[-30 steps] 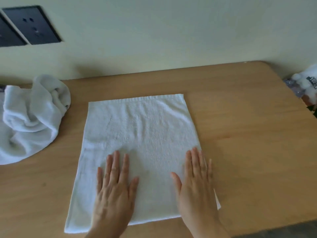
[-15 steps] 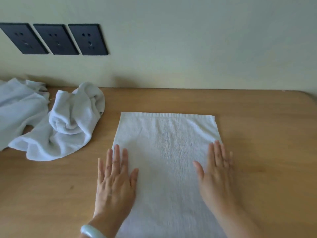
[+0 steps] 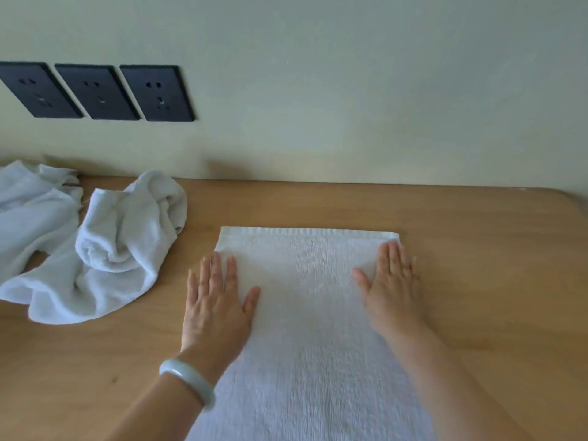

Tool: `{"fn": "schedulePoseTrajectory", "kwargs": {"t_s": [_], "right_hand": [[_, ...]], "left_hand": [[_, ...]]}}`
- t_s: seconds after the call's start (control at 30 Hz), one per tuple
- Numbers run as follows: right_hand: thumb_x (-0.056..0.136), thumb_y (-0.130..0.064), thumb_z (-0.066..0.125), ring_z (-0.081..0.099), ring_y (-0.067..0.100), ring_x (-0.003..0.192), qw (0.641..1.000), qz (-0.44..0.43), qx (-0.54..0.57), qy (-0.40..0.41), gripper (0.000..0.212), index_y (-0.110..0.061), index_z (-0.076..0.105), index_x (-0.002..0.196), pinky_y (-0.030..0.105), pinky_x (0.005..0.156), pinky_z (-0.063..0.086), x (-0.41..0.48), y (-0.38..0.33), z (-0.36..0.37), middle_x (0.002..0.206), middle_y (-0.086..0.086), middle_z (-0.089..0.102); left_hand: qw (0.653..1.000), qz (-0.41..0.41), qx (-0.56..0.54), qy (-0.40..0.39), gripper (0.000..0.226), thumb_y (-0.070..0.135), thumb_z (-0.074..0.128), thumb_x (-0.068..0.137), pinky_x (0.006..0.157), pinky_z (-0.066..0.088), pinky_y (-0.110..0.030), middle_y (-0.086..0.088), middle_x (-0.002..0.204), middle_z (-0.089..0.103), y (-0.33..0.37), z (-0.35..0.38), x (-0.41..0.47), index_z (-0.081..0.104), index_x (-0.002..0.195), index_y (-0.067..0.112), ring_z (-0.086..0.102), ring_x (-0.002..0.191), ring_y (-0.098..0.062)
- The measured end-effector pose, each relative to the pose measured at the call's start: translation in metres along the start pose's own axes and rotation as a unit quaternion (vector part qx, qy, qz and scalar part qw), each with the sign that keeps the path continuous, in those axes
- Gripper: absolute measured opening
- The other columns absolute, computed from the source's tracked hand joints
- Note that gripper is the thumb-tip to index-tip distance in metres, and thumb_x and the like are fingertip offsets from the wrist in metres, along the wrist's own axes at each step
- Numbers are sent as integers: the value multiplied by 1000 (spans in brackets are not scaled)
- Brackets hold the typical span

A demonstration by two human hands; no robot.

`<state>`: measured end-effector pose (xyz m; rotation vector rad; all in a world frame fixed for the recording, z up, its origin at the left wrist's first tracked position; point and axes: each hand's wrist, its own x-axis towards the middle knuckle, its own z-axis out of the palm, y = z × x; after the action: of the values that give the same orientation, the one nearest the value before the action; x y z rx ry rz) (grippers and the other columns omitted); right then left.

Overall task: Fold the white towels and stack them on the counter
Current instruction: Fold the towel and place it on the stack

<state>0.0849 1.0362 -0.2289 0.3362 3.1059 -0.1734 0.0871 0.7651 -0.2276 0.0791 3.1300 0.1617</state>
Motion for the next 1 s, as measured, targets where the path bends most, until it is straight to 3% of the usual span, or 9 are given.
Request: {"fn": "schedulePoseTrajectory", "kwargs": {"t_s": [0.17,0.3,0.47,0.53,0.6,0.7,0.8,0.9,1.0], "right_hand": [[81,-68,-20,-9,15,149,988,-147,40,-24,94,-14,1,154,34,120,-10,24,-30,5,162,3,-4],[94,-60,-6,-12,15,148,997,-72,-4,-19,77,-12,-6,154,35,121,-7,37,5,4,162,5,-8],[95,-54,-3,-15,16,148,998,-8,-31,-58,72,-11,-11,152,40,121,-8,37,4,-1,161,5,-13],[100,-43,4,-8,22,149,999,-14,-47,-6,65,-6,-1,153,46,119,-9,33,-9,-3,162,10,-4],[100,-26,35,11,27,149,991,-113,-32,66,58,-3,21,151,50,119,0,26,-35,-3,160,15,16],[80,4,57,47,31,131,959,-256,5,120,54,-3,52,134,49,116,24,25,-76,-2,139,16,51],[82,10,38,54,34,108,981,-182,19,61,46,-3,52,124,40,97,38,56,-73,-27,117,14,57],[91,-4,52,51,33,107,993,-84,30,-73,25,-5,52,116,38,84,44,95,-34,-30,118,13,45],[88,-18,67,53,31,100,987,-70,113,-89,23,-11,54,106,47,91,45,106,-15,-25,108,7,44]], "left_hand": [[997,74,-25,-12,80,62,-8,87,122,-9,-43,-3,164,-6,27,-1,41,0,157,24,-12,150,-21],[998,52,11,-41,77,62,-11,86,122,-8,-45,-1,164,-9,3,7,55,-8,155,30,-15,150,-17],[1000,8,-8,5,75,52,16,95,118,14,-53,-24,157,23,24,-6,12,31,151,5,18,148,-36],[999,-4,-40,18,77,53,29,89,115,15,-54,-29,152,32,39,-3,-38,36,146,1,25,145,-42],[998,1,-63,18,77,55,35,81,112,19,-52,-29,143,45,43,-1,-88,44,140,6,28,143,-38],[997,-34,-54,-43,63,59,18,92,89,42,-50,-23,119,65,11,0,-132,57,119,16,47,128,-33],[984,-149,-87,-54,74,74,33,80,64,52,-47,-24,87,67,-33,-9,-145,51,119,14,62,72,-37],[960,-205,-148,-124,77,49,79,68,87,49,-39,-1,101,44,-42,-52,-126,40,128,22,57,100,-32],[937,-208,-220,-174,56,27,78,78,83,42,-27,13,106,46,-43,-60,-113,30,107,28,45,103,-13]]}}
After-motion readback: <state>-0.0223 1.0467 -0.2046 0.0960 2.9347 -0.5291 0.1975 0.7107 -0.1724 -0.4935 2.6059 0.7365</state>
